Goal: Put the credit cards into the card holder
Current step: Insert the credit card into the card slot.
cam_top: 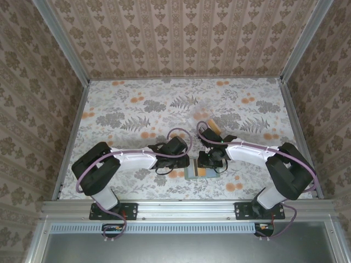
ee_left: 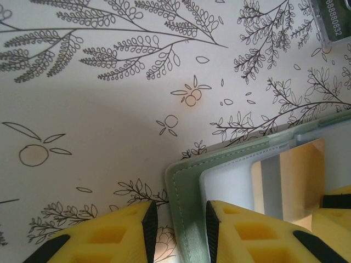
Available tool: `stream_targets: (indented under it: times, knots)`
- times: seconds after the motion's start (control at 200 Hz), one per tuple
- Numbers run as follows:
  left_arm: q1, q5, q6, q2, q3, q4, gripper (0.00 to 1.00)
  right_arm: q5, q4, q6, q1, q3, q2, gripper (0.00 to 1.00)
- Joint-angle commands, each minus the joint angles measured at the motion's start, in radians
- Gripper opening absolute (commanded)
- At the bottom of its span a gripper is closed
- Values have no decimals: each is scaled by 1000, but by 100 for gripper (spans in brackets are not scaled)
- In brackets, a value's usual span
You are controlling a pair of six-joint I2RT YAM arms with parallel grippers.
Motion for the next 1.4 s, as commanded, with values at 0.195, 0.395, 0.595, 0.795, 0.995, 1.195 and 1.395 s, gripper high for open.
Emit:
stream_targets:
  times: [0.195,0.395,0.595,0.795,0.995,1.195,1.395]
  knots:
    - [-8,18,-11,27,9,15,32,67,-80,2,6,12,-49,31]
    - [-9,19,-11,26,7,15,31,32,-33,10,7,-1,-13,31]
    - [-8,21,-12,27,5,20,30,1,-5,12,10,3,11,30]
    - [-9,23,-16,27,4,23,29,-39,39,15,17,-1,9,29]
    - [-9,19,-20,26,2,27,29,-99,99,40,19,-2,25,29]
    - [-10,12,-28,21,-5,26,29,-107,115,71,22,-2,13,28]
    - [-9,0,-35,15,-14,25,30,67,-33,46,17,15,-44,31]
